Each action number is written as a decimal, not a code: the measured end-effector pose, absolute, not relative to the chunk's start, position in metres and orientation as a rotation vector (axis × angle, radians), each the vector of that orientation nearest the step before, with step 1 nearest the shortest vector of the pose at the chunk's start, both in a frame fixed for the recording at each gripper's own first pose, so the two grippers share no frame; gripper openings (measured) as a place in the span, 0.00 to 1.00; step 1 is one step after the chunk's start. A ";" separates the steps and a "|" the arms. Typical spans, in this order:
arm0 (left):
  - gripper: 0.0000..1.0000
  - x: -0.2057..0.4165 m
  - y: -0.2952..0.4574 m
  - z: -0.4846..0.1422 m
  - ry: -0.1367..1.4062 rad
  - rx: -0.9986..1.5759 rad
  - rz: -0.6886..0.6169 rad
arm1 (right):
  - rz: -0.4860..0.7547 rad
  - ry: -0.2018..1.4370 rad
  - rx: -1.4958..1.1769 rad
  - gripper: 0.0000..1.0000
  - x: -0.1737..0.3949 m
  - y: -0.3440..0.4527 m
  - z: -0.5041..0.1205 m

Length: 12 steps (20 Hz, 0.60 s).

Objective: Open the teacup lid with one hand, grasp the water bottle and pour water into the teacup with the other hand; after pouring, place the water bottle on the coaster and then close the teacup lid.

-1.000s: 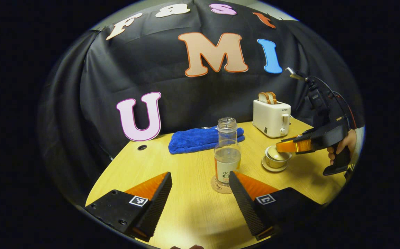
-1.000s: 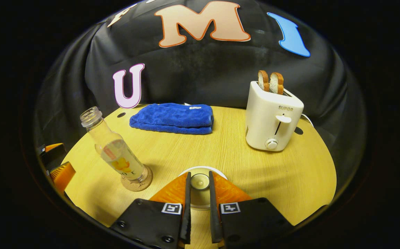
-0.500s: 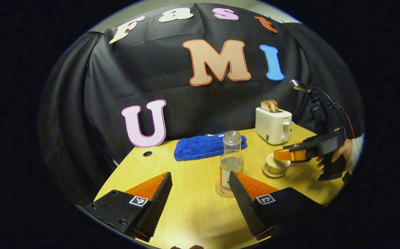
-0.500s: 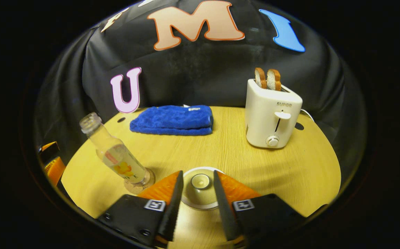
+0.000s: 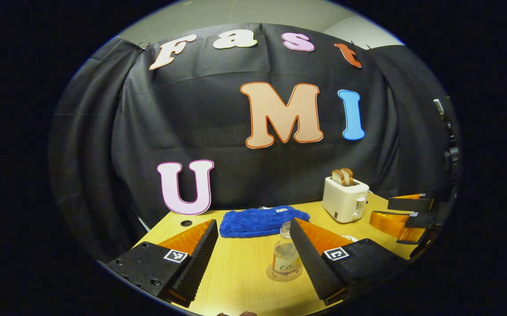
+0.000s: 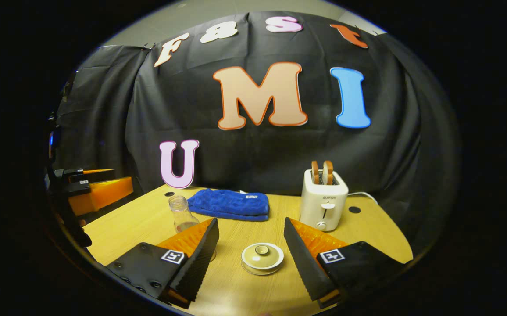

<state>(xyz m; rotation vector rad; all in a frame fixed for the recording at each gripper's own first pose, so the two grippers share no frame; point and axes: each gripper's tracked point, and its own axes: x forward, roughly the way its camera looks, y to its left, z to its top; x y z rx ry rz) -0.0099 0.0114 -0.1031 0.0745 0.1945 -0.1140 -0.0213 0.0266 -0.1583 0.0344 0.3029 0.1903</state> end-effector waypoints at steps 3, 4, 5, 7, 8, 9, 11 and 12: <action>0.96 -0.014 0.012 -0.086 0.148 0.070 -0.075 | 0.140 0.268 0.065 0.95 -0.032 0.014 -0.140; 0.96 -0.018 0.012 -0.080 0.133 0.062 -0.059 | 0.122 0.256 0.079 0.95 -0.034 0.010 -0.134; 0.96 -0.023 0.012 -0.074 0.118 0.053 -0.046 | 0.111 0.239 0.087 0.94 -0.036 0.007 -0.126; 0.96 -0.030 0.010 -0.064 0.093 0.050 -0.030 | 0.097 0.219 0.081 0.94 -0.034 0.001 -0.116; 0.96 -0.032 0.010 -0.060 0.086 0.062 -0.032 | 0.087 0.214 0.076 0.94 -0.033 -0.003 -0.113; 0.96 -0.032 0.010 -0.057 0.080 0.076 -0.031 | 0.083 0.210 0.077 0.94 -0.032 -0.005 -0.111; 0.96 -0.031 0.012 -0.051 0.071 0.089 -0.027 | 0.069 0.190 0.089 0.95 -0.030 -0.009 -0.101; 0.99 -0.031 0.012 -0.050 0.073 0.086 -0.027 | 0.062 0.176 0.090 0.95 -0.028 -0.011 -0.096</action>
